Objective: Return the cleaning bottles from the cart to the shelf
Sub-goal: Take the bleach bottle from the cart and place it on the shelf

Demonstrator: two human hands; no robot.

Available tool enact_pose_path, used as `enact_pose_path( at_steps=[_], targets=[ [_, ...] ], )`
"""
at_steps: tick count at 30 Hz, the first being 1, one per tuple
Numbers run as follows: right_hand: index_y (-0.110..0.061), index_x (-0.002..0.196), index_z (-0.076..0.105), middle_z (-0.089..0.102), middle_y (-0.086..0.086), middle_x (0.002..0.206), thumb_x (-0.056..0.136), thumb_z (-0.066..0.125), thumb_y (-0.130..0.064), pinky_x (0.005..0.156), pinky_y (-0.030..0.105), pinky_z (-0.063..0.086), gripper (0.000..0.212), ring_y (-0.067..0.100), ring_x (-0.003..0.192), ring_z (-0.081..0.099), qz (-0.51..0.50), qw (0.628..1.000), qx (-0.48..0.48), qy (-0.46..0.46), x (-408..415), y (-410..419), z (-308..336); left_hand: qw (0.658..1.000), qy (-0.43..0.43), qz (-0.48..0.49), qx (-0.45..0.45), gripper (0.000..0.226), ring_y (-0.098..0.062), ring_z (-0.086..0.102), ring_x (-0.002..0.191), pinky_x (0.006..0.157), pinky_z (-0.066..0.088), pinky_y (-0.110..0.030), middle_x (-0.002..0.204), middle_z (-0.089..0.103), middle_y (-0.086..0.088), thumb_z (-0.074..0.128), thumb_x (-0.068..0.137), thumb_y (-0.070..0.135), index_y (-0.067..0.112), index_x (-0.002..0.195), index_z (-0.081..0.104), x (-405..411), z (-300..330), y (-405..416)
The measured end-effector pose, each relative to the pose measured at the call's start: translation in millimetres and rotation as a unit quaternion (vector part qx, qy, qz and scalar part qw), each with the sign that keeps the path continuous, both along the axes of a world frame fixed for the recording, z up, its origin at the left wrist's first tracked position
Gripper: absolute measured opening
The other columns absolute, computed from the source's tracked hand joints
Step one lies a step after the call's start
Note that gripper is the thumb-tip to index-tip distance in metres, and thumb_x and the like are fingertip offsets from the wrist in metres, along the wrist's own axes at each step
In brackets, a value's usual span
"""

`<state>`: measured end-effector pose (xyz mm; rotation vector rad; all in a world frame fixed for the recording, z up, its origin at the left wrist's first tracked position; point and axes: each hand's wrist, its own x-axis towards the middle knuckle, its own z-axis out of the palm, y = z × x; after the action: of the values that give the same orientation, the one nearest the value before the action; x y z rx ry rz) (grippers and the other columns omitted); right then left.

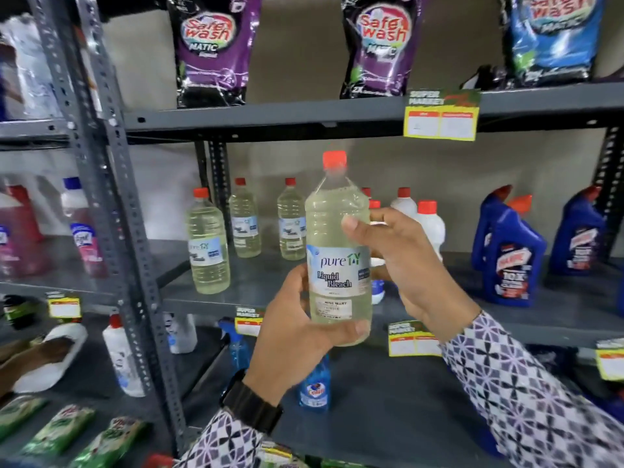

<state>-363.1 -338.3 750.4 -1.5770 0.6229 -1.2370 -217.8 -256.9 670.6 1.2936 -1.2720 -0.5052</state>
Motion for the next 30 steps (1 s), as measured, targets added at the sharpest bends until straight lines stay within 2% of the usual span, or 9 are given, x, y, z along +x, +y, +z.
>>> enact_pose_path(
  at_steps=[8, 10, 14, 18, 21, 23, 25, 27, 30],
  targets=[
    [-0.013, 0.112, 0.061, 0.077, 0.004, 0.107, 0.094, 0.073, -0.014, 0.064, 0.011, 0.055, 0.021, 0.001, 0.079, 0.074, 0.020, 1.000, 0.011, 0.015, 117.7, -60.8, -36.5, 0.996, -0.050, 0.045, 0.059, 0.085, -0.009, 0.074, 0.110, 0.095, 0.061, -0.033, 0.118, 0.079, 0.014, 0.094, 0.059, 0.009, 0.036, 0.132, 0.059, 107.3, -21.0, -74.9],
    [-0.011, 0.118, 0.059, 0.076, 0.010, 0.118, 0.096, 0.071, -0.015, 0.072, 0.016, 0.057, 0.025, 0.007, 0.089, 0.073, 0.014, 1.000, 0.015, 0.017, 135.3, -79.0, -44.2, 0.994, -0.063, 0.041, 0.076, 0.082, -0.007, 0.074, 0.109, 0.094, 0.060, -0.032, 0.116, 0.078, 0.017, 0.093, 0.061, 0.010, 0.041, 0.129, 0.060, 124.9, -23.4, -93.3],
    [-0.013, 0.125, 0.058, 0.075, 0.008, 0.123, 0.097, 0.070, -0.023, 0.100, 0.043, 0.058, 0.032, 0.019, 0.108, 0.073, -0.003, 0.999, 0.007, 0.041, 155.5, -103.4, -56.1, 0.995, -0.047, 0.016, 0.088, 0.082, -0.010, 0.075, 0.111, 0.097, 0.061, -0.034, 0.116, 0.079, 0.016, 0.095, 0.061, 0.009, 0.042, 0.128, 0.061, 145.9, -28.5, -112.8],
    [-0.025, 0.126, 0.055, 0.073, -0.006, 0.123, 0.095, 0.072, -0.031, 0.096, 0.032, 0.056, 0.036, 0.003, 0.108, 0.070, 0.008, 0.998, -0.016, 0.067, 155.5, -112.9, -59.8, 0.994, -0.060, -0.016, 0.093, 0.091, -0.006, 0.072, 0.117, 0.105, 0.057, -0.033, 0.125, 0.076, 0.018, 0.098, 0.061, 0.021, 0.047, 0.136, 0.054, 161.6, -35.8, -117.9],
    [-0.023, 0.144, 0.051, 0.068, -0.009, 0.134, 0.086, 0.080, -0.037, 0.101, 0.033, 0.055, 0.066, 0.006, 0.120, 0.067, 0.003, 0.992, -0.024, 0.127, 138.3, -119.8, -84.4, 0.992, -0.042, -0.055, 0.106, 0.093, -0.009, 0.070, 0.122, 0.100, 0.057, -0.023, 0.137, 0.071, 0.009, 0.089, 0.077, 0.007, 0.043, 0.150, 0.044, 185.0, -36.4, -113.1],
    [-0.027, 0.148, 0.049, 0.065, -0.012, 0.136, 0.080, 0.086, -0.031, 0.103, 0.037, 0.056, 0.077, 0.008, 0.121, 0.067, -0.003, 0.981, -0.017, 0.193, 129.6, -120.2, -106.0, 0.994, 0.012, -0.034, 0.104, 0.075, -0.020, 0.068, 0.128, 0.105, 0.057, -0.035, 0.144, 0.067, -0.006, 0.073, 0.090, -0.005, 0.027, 0.153, 0.047, 206.1, -33.9, -110.1],
    [-0.026, 0.141, 0.052, 0.067, -0.014, 0.128, 0.079, 0.088, -0.022, 0.100, 0.032, 0.057, 0.073, 0.005, 0.113, 0.070, -0.012, 0.971, -0.017, 0.238, 130.1, -119.9, -119.9, 0.995, 0.017, -0.023, 0.100, 0.064, -0.025, 0.066, 0.130, 0.110, 0.054, -0.045, 0.146, 0.065, -0.012, 0.061, 0.094, -0.012, 0.022, 0.148, 0.054, 222.2, -32.7, -111.6],
    [-0.026, 0.136, 0.054, 0.070, -0.013, 0.120, 0.079, 0.088, -0.015, 0.095, 0.027, 0.058, 0.067, 0.003, 0.105, 0.071, -0.026, 0.971, -0.019, 0.239, 150.1, -121.9, -127.8, 0.992, -0.008, -0.041, 0.116, 0.063, -0.019, 0.067, 0.127, 0.106, 0.057, -0.037, 0.145, 0.065, -0.006, 0.061, 0.096, -0.008, 0.025, 0.149, 0.052, 236.8, -33.3, -114.3],
    [-0.024, 0.143, 0.052, 0.072, -0.005, 0.128, 0.080, 0.086, -0.013, 0.097, 0.029, 0.057, 0.072, 0.008, 0.109, 0.073, -0.025, 0.968, -0.049, 0.244, 161.3, -125.9, -127.2, 0.991, -0.022, -0.083, 0.106, 0.065, 0.007, 0.071, 0.109, 0.086, 0.061, -0.016, 0.133, 0.065, 0.011, 0.064, 0.099, 0.000, 0.027, 0.153, 0.041, 224.1, -31.8, -117.7]
  ],
)
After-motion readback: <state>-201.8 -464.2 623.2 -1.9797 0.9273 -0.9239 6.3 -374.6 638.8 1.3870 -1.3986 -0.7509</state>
